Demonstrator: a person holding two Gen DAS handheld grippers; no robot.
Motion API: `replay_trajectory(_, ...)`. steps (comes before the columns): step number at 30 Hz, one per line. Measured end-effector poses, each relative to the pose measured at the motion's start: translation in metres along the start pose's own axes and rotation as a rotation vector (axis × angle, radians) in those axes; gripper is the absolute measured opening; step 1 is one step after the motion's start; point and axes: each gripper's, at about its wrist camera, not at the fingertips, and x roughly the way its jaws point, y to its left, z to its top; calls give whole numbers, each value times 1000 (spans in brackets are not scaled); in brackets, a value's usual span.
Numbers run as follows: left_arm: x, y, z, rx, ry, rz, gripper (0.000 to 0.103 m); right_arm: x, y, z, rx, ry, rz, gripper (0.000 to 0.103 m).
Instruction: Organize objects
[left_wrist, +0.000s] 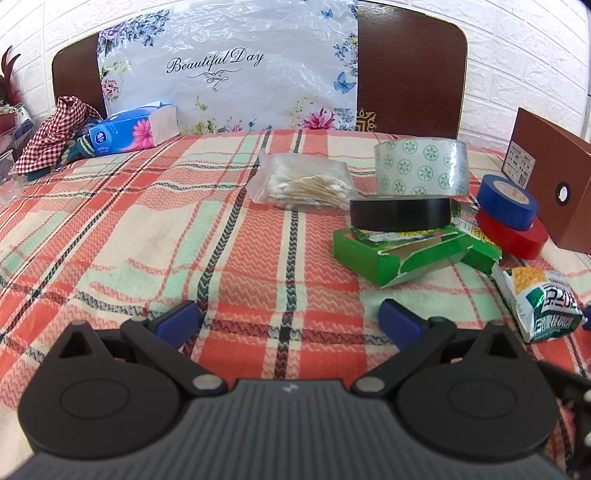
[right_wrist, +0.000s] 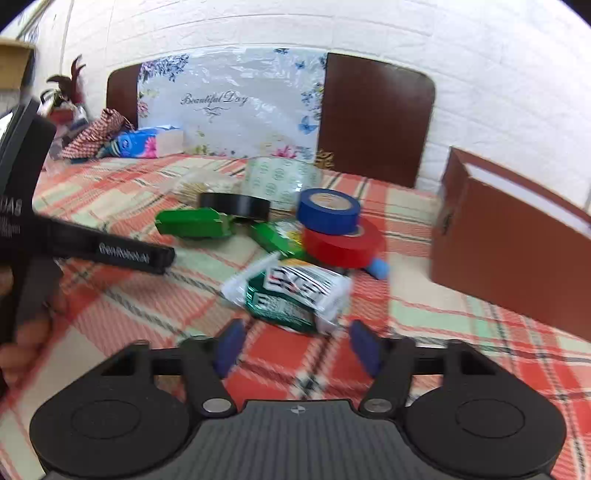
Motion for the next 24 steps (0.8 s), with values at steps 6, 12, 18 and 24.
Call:
replay_trajectory(6,4,1,0,0,4,-4,103,32,-8,13,63,51,56,78)
replay_trajectory(12,-6,-4,0,39,15,-35,103,21,-13,8,65,29,25,44)
replay_trajectory(18,-30,-40,-2,46,68,-218,103,-13,-36,-16,-9,14,-84,46)
replay_trajectory(24,-46,-117,13,22,93,-545,98,-49,-70,-44,85,-9,-148,72)
